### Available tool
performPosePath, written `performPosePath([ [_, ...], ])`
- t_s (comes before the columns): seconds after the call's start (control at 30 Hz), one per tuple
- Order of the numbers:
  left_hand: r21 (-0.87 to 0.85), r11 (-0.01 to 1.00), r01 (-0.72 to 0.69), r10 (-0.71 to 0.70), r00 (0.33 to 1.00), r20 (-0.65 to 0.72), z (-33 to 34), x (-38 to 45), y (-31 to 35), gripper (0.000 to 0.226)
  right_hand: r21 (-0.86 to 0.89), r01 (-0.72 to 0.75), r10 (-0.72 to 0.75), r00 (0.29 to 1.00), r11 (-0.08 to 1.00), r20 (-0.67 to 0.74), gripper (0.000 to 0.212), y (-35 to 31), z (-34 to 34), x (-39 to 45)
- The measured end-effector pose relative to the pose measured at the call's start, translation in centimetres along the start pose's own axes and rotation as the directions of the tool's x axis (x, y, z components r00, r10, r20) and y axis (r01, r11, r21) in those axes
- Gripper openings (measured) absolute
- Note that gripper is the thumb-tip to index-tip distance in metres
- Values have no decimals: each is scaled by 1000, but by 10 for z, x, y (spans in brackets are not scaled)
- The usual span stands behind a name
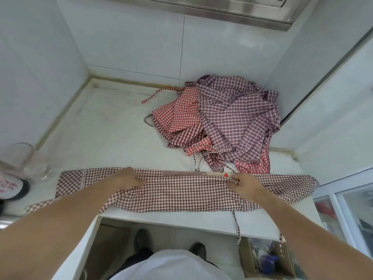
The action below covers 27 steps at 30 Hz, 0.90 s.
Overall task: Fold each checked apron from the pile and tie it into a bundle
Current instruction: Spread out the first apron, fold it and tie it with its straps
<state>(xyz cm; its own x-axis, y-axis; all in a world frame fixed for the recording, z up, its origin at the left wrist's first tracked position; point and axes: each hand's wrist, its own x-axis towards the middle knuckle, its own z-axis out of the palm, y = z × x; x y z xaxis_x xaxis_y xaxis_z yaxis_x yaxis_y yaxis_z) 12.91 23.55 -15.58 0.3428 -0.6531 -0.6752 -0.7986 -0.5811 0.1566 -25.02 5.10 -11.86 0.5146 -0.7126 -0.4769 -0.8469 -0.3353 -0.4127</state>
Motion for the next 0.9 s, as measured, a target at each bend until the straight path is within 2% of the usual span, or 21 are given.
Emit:
performPosePath([
  [0.13, -62, 998, -6, -1, 993, -118, -3, -1, 7, 45, 8, -88, 88, 996, 996, 14, 35, 6, 3, 15],
  [0.23, 130, 991, 30, 9, 958, -287, -1, -2, 15, 40, -33, -136, 134, 989, 990, -57, 28, 12, 6, 25],
  [0.3, 182, 982, 47, 17, 943, -333, 6, 0, 18, 39, -57, -183, 178, 981, 982, -79, 25, 14, 10, 31],
  [0.4, 147, 988, 47, 6, 938, -346, 22, 3, 21, 39, -75, -210, 202, 974, 975, -102, 29, 12, 22, 35],
  [0.5, 139, 990, -12, 62, 929, -365, 35, 7, 19, 39, -236, -136, 89, 976, 962, -199, 38, 14, 34, 37],
  [0.57, 115, 991, -74, 114, 910, -398, 38, 6, 17, 39, -288, -91, 34, 980, 953, -197, 39, 14, 35, 38],
  [0.67, 97, 991, -94, 127, 898, -422, 36, 6, 18, 35, -341, -119, 65, 984, 933, -166, 37, 11, 31, 42],
  [0.8, 108, 986, -129, 156, 943, -296, 28, 3, 21, 33, -312, -212, 148, 965, 926, -217, 35, 7, 27, 41],
  [0.9, 137, 977, -166, 197, 947, -255, 25, 1, 23, 36, -246, -254, 195, 950, 935, -242, 30, 9, 30, 38],
])
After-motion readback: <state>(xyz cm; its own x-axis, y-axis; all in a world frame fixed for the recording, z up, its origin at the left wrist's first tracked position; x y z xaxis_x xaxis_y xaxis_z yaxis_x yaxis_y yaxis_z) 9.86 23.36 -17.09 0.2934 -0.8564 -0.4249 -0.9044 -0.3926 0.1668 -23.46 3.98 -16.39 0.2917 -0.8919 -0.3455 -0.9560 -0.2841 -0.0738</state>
